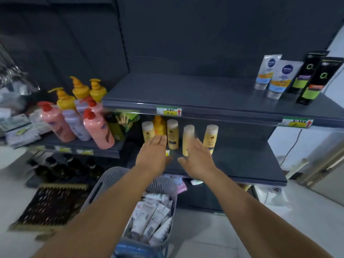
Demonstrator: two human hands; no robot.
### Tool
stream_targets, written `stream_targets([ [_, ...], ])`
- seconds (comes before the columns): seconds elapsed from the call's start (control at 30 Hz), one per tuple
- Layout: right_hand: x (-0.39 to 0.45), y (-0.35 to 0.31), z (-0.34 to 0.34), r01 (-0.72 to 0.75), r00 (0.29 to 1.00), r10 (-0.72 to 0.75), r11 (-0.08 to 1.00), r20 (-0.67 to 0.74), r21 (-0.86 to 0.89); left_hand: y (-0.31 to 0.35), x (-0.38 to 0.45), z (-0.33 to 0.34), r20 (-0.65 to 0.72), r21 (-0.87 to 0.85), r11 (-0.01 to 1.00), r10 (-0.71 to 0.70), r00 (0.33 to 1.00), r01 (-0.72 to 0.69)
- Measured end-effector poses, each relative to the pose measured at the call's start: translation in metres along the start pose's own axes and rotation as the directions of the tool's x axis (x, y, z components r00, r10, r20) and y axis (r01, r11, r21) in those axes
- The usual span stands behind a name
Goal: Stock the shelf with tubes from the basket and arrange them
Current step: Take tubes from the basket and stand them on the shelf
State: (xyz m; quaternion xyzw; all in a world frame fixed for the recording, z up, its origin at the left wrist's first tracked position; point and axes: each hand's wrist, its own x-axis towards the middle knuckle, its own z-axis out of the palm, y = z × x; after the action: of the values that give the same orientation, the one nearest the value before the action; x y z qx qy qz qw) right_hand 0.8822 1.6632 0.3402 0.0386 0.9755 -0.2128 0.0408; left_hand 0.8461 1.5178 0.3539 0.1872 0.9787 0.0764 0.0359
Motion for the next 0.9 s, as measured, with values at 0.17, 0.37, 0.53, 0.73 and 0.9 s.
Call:
stream_targets([
  [0.17, 0.005, -0.027, 0.058, 0.055, 0.991, -0.049, 0.998, 0.124, -0.041, -0.051, -0.022, 0.033, 0.076, -0.019, 0.995, -0.093, 0.993, 0.095],
  [0.37, 0.022, -0.032, 0.112, 0.090, 0.960, -0.072, 0.995, 0.272, -0.054, -0.094, -0.033, 0.077, 0.168, -0.043, 0.977, -0.198, 0.966, 0.207],
  [0.53, 0.038, -0.028, 0.147, 0.098, 0.928, -0.069, 0.993, 0.367, -0.062, -0.124, -0.045, 0.113, 0.257, -0.018, 0.958, -0.272, 0.927, 0.286],
  [0.73, 0.050, -0.024, 0.191, 0.040, 0.887, -0.001, 0.997, 0.462, -0.073, -0.151, -0.056, 0.159, 0.375, -0.040, 0.934, -0.315, 0.872, 0.354],
  [0.9, 0.048, -0.023, 0.231, -0.082, 0.850, 0.084, 0.996, 0.520, -0.027, -0.165, -0.052, 0.195, 0.456, -0.049, 0.936, -0.291, 0.841, 0.350],
])
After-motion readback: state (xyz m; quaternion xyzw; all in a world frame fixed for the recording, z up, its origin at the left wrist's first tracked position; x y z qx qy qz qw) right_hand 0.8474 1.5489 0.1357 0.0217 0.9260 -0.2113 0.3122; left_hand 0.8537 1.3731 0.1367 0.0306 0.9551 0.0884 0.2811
